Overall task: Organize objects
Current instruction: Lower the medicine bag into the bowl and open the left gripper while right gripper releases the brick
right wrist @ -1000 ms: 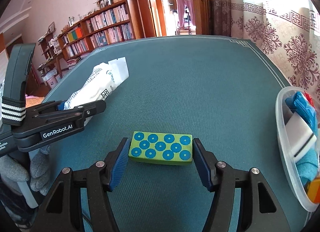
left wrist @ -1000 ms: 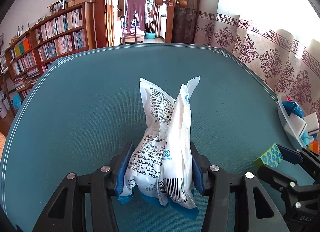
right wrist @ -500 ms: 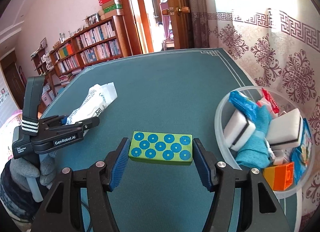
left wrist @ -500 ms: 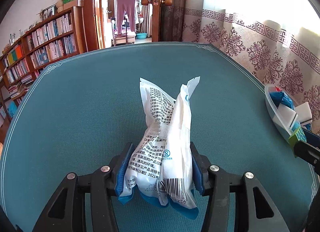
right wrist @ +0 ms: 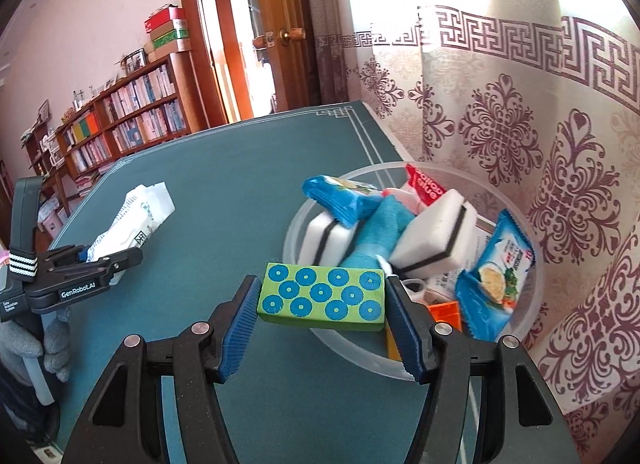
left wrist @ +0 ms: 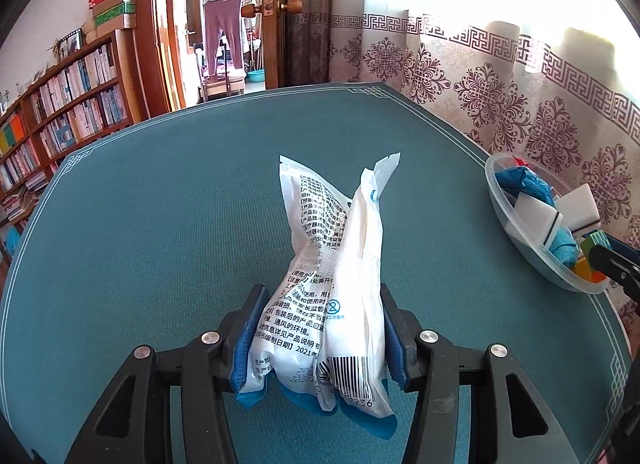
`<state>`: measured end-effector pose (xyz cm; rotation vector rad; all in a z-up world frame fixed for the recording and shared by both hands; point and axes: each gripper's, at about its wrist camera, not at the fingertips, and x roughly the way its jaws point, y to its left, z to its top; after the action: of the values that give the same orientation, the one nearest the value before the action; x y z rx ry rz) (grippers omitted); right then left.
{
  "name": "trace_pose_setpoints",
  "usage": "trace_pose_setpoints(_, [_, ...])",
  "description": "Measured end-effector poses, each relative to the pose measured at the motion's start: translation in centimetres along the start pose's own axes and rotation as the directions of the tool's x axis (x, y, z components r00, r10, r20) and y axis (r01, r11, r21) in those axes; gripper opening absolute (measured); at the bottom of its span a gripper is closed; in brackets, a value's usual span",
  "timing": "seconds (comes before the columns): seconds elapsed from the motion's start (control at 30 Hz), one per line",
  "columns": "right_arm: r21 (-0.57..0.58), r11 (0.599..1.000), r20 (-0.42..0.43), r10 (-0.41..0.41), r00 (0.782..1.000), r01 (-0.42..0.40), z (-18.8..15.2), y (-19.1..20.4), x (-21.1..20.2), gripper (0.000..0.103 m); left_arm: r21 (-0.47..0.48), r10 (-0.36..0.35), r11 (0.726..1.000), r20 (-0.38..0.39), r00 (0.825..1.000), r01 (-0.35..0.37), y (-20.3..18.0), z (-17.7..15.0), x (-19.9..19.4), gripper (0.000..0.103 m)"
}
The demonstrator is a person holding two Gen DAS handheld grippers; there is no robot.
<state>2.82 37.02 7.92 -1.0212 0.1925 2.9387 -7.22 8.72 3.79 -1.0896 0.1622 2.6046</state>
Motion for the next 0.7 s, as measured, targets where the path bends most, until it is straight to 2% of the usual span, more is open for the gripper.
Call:
trace_pose_setpoints(0.2, [-0.008, 0.998, 0.007, -0.057, 0.998, 0.057, 0.3, -2.1, 1.1, 0.063, 0.036, -0.015, 0.999, 0.005, 1.000, 0.015, -2.1, 0.6, -0.1, 0.055])
trace_pose_setpoints(0.7, [-0.007, 0.997, 0.030, -0.075, 0.997, 0.075, 0.0, -3.9, 1.8, 0.063, 0.094, -0.052, 0.994, 0.016, 0.999, 0.050, -5.7, 2.0, -0.3, 0.055])
